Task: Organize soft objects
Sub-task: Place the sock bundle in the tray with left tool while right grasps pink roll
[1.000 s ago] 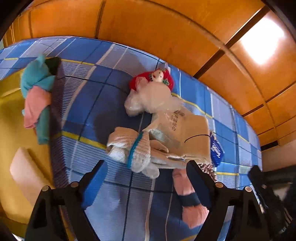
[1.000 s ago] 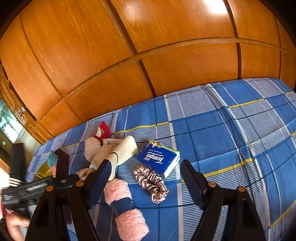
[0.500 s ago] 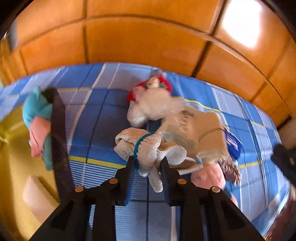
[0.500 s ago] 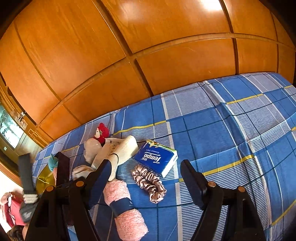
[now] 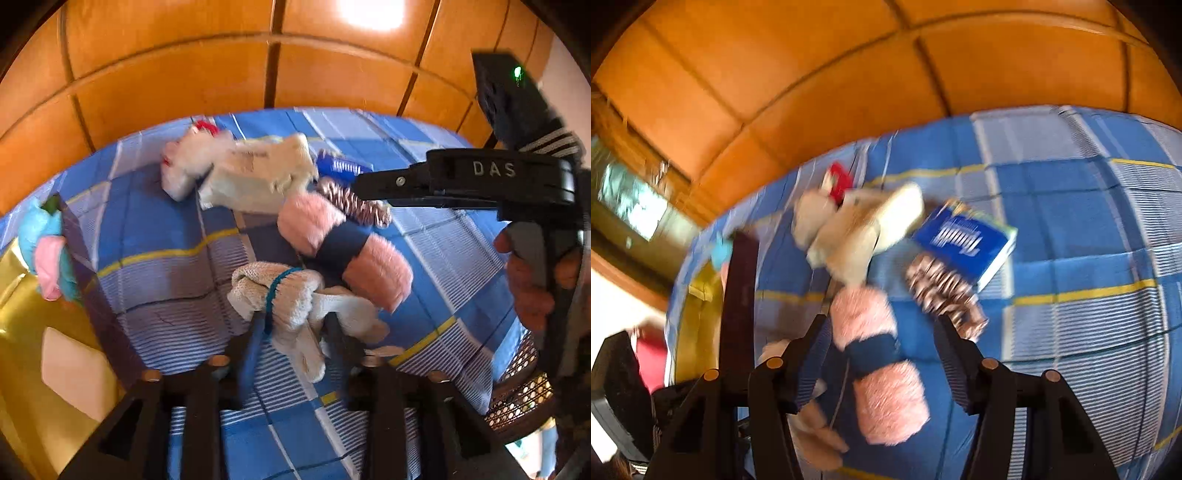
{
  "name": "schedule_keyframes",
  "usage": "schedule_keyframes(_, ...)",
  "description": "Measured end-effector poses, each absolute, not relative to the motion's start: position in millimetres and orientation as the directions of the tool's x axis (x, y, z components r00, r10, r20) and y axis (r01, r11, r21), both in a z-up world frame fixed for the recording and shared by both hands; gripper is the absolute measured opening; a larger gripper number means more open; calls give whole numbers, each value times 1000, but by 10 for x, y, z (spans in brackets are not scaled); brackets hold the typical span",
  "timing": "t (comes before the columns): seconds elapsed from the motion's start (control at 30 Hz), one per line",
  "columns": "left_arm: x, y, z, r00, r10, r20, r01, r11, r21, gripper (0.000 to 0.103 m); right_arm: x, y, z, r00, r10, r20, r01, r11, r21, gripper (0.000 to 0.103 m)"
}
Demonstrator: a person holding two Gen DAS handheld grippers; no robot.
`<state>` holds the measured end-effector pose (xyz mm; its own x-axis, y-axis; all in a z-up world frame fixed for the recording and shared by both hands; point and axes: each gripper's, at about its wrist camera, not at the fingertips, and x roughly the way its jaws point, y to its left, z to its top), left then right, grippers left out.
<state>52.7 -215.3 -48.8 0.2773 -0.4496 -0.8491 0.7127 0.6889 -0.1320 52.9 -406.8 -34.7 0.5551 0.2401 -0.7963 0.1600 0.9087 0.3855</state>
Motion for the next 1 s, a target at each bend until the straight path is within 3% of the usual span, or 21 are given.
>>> schedule_keyframes(0.03, 541, -2157, -515, 267, -453, -851, 703, 696, -149, 72, 550, -4016, -387, 531, 240, -812, 148, 918, 368, 54)
schedule_keyframes(0.13, 584, -2122, -528, 255, -479, -840, 658, 722, -212, 80, 603, -3878, -510, 469, 222, -855, 119, 943, 311, 53)
schedule_keyframes(0.27, 644, -2078, -576, 270, -468, -842, 595, 768, -236, 81, 643, -3748, -611, 434, 190, -881, 84, 965, 249, 53)
schedule_keyframes(0.37, 672, -2112, -646, 268, -459, -847, 578, 780, -241, 76, 684, -3680, -704, 405, 141, -903, 64, 981, 182, 51)
schedule_keyframes(0.4, 677, -2144, -666, 270, -457, -848, 575, 782, -238, 72, 700, -3662, -736, 398, 129, -908, 56, 985, 165, 44)
schedule_keyframes(0.47, 688, -2184, -718, 269, -450, -851, 578, 782, -231, 55, 707, -3636, -761, 398, 128, -908, 42, 987, 158, 41)
schedule_keyframes(0.63, 623, -2212, -726, 310, -462, -831, 611, 767, -199, 43, 699, -3575, -828, 382, 100, -919, 11, 994, 113, 41)
schedule_keyframes(1.0, 335, -1801, -372, 422, -507, -751, 646, 750, -143, 41, 698, -3579, -825, 399, 85, -913, -8, 996, 90, 41)
